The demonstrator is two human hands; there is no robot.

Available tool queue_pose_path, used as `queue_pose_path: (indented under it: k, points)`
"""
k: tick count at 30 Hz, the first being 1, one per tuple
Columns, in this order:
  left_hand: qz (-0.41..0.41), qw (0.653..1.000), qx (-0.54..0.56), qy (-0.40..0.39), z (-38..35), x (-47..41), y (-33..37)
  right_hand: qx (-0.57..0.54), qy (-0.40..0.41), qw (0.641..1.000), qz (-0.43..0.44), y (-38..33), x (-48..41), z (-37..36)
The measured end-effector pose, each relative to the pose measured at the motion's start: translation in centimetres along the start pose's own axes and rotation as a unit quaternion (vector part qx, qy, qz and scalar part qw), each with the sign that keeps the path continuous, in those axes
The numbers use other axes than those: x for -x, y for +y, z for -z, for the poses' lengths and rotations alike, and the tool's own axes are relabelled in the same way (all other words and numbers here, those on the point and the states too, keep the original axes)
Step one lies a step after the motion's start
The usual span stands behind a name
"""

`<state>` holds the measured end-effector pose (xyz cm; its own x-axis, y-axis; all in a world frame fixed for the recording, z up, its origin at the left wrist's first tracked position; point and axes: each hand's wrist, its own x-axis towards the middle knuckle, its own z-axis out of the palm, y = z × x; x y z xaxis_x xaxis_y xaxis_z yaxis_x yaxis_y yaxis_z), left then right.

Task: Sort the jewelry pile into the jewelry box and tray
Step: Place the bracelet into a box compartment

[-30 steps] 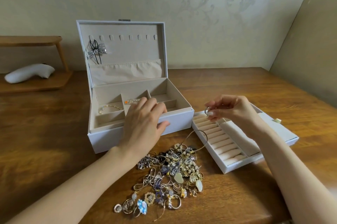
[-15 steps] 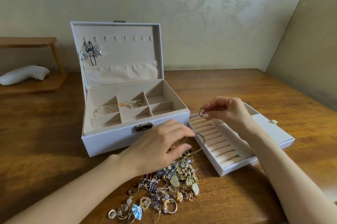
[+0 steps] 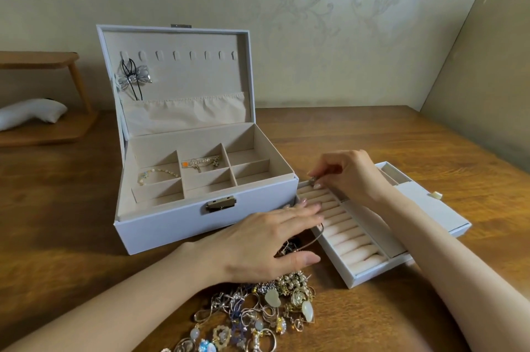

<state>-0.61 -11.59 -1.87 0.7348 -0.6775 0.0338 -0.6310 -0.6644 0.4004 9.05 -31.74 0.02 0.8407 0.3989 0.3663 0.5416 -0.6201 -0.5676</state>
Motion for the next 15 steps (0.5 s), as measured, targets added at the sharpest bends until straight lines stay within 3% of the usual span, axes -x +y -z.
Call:
queue_pose_path:
  k: [6, 15]
  points:
    - [-0.004, 1.000, 0.012, -0.002, -0.1, 0.0, -0.1, -0.010, -0.005, 1.000, 0.010, 0.5, 0.2, -0.1]
    - [0.011, 1.000, 0.023, -0.004, 0.1, 0.0, 0.1, 0.030, -0.001, 0.995, 0.094, 1.1, -0.3, -0.8]
